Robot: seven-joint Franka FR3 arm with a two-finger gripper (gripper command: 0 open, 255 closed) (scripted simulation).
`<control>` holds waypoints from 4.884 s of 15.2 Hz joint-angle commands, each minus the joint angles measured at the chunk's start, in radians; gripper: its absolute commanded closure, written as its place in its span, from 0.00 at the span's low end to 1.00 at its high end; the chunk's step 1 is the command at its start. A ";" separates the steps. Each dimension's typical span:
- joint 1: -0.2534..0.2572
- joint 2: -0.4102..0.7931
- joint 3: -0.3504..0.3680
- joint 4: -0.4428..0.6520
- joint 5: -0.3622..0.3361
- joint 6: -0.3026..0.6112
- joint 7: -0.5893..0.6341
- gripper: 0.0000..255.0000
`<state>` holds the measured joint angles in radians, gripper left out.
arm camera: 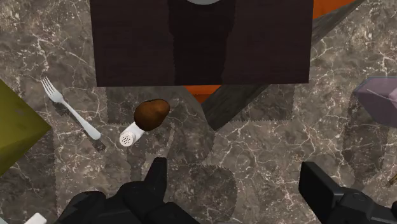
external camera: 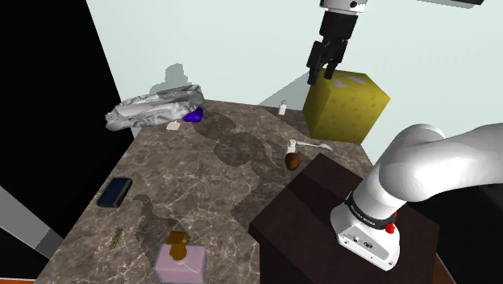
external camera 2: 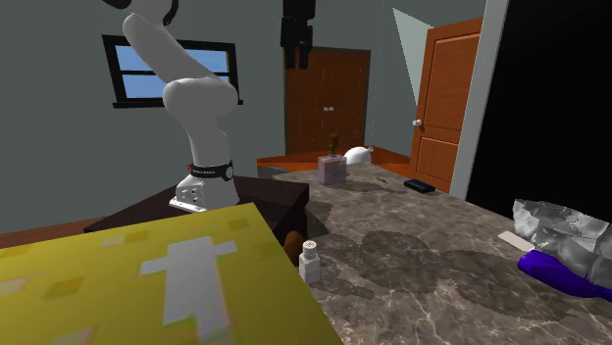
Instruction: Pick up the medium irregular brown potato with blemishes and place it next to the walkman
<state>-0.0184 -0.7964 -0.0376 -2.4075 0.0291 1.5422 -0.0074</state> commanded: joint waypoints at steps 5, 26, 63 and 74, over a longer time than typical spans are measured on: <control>-0.039 0.081 -0.020 -0.066 0.007 0.110 0.052 0.00; -0.185 0.742 -0.166 -0.188 0.152 0.695 0.206 0.00; -0.232 1.063 -0.165 -0.172 0.371 0.908 0.144 1.00; -0.218 0.883 -0.204 -0.196 0.257 0.771 0.243 1.00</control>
<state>-0.2369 0.1069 -0.2388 -2.6018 0.2984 2.3295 0.2247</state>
